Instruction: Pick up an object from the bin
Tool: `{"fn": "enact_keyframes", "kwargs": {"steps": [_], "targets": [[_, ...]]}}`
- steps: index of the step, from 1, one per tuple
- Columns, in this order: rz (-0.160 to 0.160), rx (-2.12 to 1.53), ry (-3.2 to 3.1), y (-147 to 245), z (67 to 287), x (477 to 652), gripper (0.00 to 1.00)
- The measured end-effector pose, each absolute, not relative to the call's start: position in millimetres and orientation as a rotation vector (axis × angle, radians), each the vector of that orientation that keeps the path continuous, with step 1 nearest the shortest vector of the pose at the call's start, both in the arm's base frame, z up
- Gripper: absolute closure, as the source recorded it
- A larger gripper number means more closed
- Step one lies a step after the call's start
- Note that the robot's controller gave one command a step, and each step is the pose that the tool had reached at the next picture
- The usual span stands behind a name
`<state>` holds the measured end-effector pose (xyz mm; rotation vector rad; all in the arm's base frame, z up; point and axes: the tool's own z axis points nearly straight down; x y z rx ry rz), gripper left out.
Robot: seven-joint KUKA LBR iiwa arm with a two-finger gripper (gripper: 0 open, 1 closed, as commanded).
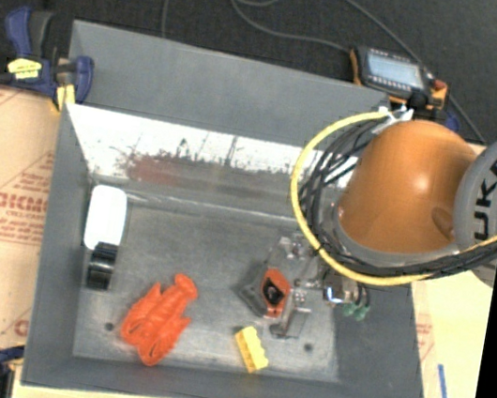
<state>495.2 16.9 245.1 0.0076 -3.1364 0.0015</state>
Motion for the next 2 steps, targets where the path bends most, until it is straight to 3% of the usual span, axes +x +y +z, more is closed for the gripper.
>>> {"fn": "enact_keyframes", "kwargs": {"steps": [1,2], "targets": [[0.001,0.007,-3.145,17,249,496.5,0.0],[-0.002,-0.126,-3.148,-28,186,538.4,0.0]]}}
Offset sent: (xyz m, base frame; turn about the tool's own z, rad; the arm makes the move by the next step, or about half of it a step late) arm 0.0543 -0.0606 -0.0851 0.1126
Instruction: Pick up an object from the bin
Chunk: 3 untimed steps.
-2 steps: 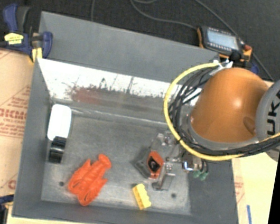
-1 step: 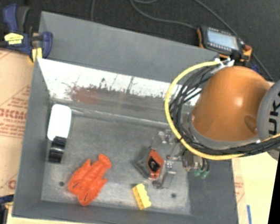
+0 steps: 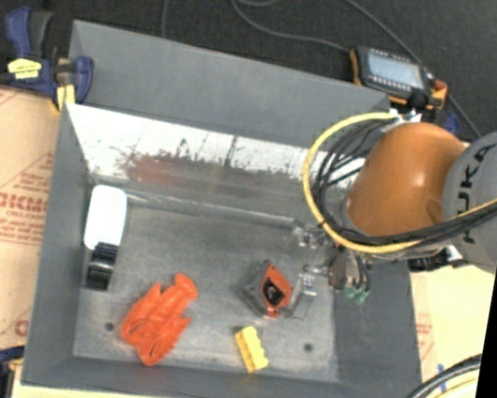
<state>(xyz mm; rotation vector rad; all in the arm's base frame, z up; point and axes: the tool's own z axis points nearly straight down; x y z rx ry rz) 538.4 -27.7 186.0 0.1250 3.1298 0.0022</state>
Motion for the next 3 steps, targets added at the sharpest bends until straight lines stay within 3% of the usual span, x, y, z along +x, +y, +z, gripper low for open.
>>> {"fn": "enact_keyframes", "kwargs": {"steps": [1,2,3], "targets": [[-0.002,-0.041,3.142,-50,160,543.5,0.0],[0.001,0.397,3.111,-51,155,552.9,0.0],[-0.002,0.366,3.115,-44,107,562.9,0.0]]}}
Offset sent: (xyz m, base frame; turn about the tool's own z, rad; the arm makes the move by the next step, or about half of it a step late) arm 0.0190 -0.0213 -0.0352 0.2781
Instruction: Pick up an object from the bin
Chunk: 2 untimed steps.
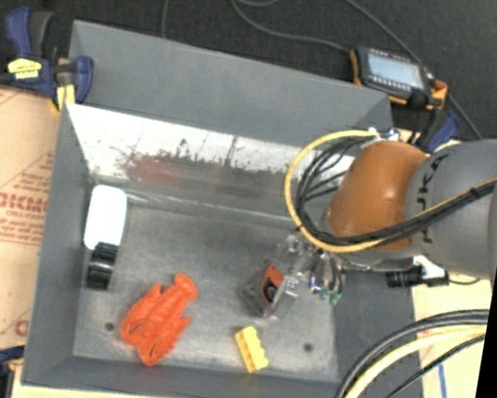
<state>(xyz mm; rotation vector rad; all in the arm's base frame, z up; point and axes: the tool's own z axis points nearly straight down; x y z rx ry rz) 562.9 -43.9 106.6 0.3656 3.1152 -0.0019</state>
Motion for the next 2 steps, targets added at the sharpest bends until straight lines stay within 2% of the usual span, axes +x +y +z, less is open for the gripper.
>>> {"fn": "enact_keyframes", "kwargs": {"steps": [1,2], "targets": [[0.006,0.512,3.104,-49.9,80.3,568.0,1.0],[0.006,0.512,3.104,-49.9,80.3,568.0,1.0]]}}
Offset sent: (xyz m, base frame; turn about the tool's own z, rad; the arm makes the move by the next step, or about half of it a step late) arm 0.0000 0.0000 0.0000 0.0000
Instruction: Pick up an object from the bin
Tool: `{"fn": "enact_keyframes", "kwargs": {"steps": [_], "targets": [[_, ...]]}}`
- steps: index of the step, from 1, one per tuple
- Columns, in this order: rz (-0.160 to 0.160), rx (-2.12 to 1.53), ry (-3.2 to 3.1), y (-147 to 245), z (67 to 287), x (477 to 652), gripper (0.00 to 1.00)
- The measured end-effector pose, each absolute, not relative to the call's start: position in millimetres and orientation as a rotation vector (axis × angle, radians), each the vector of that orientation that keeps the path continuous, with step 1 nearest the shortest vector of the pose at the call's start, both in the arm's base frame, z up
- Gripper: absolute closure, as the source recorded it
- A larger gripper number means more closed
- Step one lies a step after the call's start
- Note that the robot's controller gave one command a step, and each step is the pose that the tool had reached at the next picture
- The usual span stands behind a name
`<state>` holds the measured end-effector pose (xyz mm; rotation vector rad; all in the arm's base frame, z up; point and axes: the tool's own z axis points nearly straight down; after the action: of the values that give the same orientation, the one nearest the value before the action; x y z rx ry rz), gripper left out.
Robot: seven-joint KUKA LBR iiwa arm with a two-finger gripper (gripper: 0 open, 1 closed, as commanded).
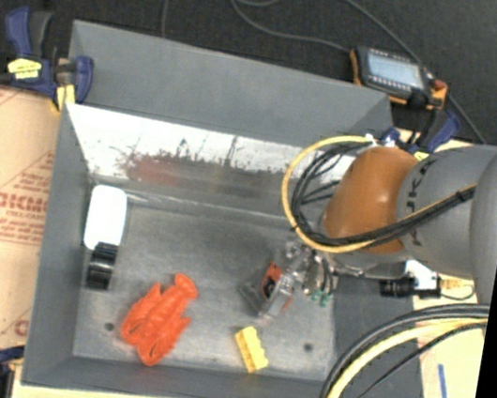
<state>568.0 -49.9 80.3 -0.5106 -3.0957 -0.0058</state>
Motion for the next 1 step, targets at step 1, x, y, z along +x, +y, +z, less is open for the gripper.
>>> {"fn": "enact_keyframes", "kwargs": {"steps": [1], "targets": [[-0.006,-0.51,-3.098,-49.7,83.8,567.5,1.0]]}}
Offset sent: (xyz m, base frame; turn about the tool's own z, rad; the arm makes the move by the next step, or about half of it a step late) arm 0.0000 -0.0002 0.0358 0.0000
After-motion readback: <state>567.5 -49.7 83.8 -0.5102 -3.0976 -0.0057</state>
